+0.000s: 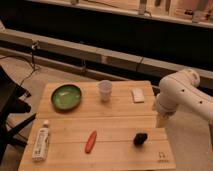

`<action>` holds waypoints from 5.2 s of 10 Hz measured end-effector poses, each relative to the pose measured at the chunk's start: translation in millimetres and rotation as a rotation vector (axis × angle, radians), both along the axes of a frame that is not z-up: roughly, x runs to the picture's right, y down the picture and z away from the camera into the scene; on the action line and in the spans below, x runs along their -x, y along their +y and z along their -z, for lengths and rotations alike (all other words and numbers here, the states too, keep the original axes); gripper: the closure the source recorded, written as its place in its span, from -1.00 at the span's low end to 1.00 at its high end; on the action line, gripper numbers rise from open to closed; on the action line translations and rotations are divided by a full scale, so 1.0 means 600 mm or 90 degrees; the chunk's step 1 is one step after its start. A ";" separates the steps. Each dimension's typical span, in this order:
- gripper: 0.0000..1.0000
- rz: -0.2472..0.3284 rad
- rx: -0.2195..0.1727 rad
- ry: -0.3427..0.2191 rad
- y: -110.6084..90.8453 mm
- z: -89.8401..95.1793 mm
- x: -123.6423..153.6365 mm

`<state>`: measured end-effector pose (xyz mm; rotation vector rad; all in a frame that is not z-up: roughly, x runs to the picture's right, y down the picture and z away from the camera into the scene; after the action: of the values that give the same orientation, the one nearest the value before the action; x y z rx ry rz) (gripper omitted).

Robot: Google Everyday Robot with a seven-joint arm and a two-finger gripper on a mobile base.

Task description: Knock the eraser over

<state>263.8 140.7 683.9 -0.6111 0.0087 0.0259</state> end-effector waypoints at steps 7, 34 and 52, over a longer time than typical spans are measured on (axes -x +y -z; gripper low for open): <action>0.99 0.005 0.019 -0.011 0.045 0.005 0.021; 0.99 0.025 0.031 -0.030 0.157 0.010 0.092; 0.99 0.029 0.031 -0.026 0.173 0.021 0.119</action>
<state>192.3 244.8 671.2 -0.6595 -0.0160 -0.0309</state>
